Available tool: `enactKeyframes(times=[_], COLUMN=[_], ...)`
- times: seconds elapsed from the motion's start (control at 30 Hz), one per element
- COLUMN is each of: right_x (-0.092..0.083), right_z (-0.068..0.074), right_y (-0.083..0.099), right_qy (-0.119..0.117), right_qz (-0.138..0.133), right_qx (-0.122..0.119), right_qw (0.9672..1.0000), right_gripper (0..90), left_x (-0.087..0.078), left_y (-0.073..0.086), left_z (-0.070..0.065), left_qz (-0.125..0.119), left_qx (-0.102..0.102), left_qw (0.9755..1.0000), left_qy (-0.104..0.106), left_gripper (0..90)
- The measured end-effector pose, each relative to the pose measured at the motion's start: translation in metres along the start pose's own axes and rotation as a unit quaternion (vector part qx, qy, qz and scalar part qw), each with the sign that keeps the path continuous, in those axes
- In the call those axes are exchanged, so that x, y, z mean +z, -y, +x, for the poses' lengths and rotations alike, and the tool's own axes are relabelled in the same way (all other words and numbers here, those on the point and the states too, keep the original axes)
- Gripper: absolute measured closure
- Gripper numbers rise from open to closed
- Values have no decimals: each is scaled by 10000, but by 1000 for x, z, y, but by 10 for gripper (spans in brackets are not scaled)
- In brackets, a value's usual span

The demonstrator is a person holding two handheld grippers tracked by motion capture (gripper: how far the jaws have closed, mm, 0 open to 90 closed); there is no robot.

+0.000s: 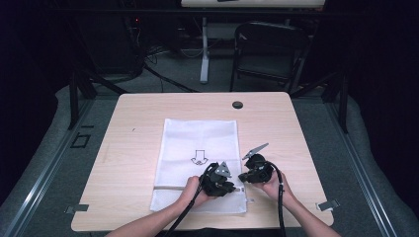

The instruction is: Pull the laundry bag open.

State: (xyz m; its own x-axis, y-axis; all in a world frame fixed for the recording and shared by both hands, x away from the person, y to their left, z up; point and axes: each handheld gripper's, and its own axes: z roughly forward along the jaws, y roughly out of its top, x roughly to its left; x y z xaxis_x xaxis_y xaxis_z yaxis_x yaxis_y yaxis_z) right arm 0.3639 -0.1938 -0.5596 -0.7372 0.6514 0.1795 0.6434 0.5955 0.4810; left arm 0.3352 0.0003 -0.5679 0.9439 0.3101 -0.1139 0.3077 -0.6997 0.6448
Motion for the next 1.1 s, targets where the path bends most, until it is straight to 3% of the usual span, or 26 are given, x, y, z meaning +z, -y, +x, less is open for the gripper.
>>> enactKeyframes(times=[0.1,0.13,0.23,0.3,0.37,0.53,0.8,1.1], right_x=[0,0,1,0,1,1,1,0], right_z=[1,0,0,-1,-1,-4,-3,-3], right_y=[0,0,0,1,1,2,2,2], right_qy=[-15,-3,-56,-40,-96,-165,-118,-125], right_qz=[-19,-2,-73,-59,-110,-120,-95,-79], right_qx=[43,-13,94,63,181,235,127,108], right_qw=[10000,10000,9999,10000,9997,9995,9998,9998], right_gripper=[900,900,900,900,900,900,900,900], left_x=[1,1,7,11,14,18,10,1], left_y=[-4,-6,-12,-14,-17,-21,-19,-16], left_z=[-4,-6,-9,-10,-11,-12,-9,-4], left_qz=[124,177,164,77,39,76,-116,-86], left_qx=[253,300,395,426,461,503,399,343], left_qw=[9996,9993,9990,9990,9989,9987,9991,9994], left_qy=[-9,-115,-94,-77,-79,-20,49,40], left_gripper=[753,714,662,676,711,807,819,820])
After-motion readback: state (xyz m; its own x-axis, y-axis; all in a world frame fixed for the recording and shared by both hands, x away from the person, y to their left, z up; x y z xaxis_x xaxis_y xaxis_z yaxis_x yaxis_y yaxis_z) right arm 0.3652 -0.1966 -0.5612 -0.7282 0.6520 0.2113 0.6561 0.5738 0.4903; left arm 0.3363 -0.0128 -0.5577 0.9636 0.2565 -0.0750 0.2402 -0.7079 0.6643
